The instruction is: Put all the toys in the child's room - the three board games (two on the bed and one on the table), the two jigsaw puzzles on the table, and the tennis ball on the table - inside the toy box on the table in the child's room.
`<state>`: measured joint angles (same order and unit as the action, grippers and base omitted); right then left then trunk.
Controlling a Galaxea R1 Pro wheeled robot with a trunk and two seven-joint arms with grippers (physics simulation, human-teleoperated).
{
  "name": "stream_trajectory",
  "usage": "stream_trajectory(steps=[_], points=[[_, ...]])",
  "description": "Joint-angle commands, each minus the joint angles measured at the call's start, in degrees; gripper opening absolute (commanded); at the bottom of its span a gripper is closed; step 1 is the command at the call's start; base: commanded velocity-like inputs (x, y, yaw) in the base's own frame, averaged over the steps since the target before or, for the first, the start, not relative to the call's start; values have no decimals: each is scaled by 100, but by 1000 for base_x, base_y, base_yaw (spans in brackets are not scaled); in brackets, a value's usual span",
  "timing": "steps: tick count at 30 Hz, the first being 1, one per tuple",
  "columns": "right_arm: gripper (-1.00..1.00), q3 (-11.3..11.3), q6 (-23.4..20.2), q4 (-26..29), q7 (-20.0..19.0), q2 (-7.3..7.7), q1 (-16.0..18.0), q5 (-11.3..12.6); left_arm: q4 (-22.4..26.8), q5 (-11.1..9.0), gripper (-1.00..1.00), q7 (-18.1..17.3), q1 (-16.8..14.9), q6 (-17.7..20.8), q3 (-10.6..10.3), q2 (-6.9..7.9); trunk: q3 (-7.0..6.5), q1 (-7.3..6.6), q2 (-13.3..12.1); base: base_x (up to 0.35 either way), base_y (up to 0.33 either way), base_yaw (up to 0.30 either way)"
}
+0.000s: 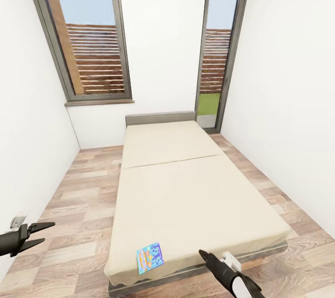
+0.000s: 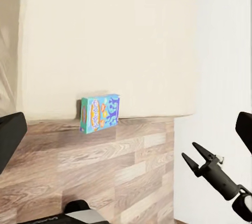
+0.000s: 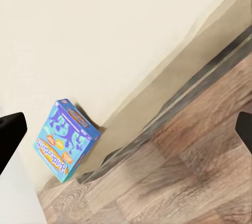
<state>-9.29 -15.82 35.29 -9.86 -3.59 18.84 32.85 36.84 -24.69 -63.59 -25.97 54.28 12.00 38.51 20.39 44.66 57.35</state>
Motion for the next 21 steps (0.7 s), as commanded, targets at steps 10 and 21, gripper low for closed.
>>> stream_trajectory(steps=[10, 21], points=[[100, -30, -59, 25, -50, -91, 22, 86, -1, 7, 100, -49, -4, 29, 9, 1, 187, 221, 407, 0, 0, 0], [100, -17, -1237, 5, -57, -225, 23, 1170, -1, -6, 100, -60, -4, 22, 11, 2, 384, 462, 849, 0, 0, 0]])
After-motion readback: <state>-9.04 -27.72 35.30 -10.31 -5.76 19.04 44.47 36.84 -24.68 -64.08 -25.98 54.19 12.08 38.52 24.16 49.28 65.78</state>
